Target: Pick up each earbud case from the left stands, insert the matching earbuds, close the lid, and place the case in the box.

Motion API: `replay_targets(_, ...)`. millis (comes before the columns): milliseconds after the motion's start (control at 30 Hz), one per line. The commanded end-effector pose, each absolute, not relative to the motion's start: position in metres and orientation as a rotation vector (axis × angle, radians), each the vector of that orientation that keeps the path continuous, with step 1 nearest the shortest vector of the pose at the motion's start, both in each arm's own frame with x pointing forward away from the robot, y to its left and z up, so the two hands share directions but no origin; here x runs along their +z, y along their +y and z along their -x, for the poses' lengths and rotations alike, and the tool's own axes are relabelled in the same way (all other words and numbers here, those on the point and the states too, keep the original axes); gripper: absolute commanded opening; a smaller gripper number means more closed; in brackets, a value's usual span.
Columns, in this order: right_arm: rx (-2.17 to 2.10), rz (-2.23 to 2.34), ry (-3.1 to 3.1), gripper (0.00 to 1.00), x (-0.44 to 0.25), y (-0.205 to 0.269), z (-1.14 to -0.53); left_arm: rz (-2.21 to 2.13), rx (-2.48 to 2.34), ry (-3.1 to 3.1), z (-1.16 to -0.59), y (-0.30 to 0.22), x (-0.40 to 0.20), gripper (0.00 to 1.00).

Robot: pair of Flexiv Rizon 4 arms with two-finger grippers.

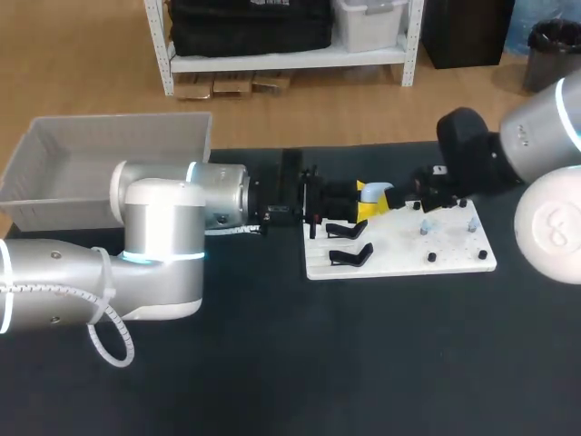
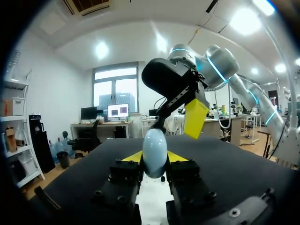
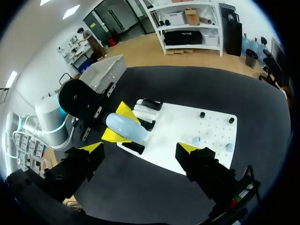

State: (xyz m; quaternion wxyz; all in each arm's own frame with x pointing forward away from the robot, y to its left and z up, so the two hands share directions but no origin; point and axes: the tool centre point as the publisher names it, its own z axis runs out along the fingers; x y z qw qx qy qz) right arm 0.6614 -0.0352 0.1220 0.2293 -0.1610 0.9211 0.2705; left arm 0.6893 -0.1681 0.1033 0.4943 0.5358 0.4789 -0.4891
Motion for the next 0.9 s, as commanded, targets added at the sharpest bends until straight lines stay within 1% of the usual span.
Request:
replay_targets(33, 0.737, 0.435, 2.543, 1.00, 0.119, -0.032, -0.668, -1.294, -1.183, 1.159, -0.688, -0.168, 0.103, 0.00)
replay_targets(900, 0.679, 0.418, 2.576, 1.00, 0.110, -0.035, -0.681, -1.294, -1.183, 1.159, -0.688, -0.168, 0.103, 0.00)
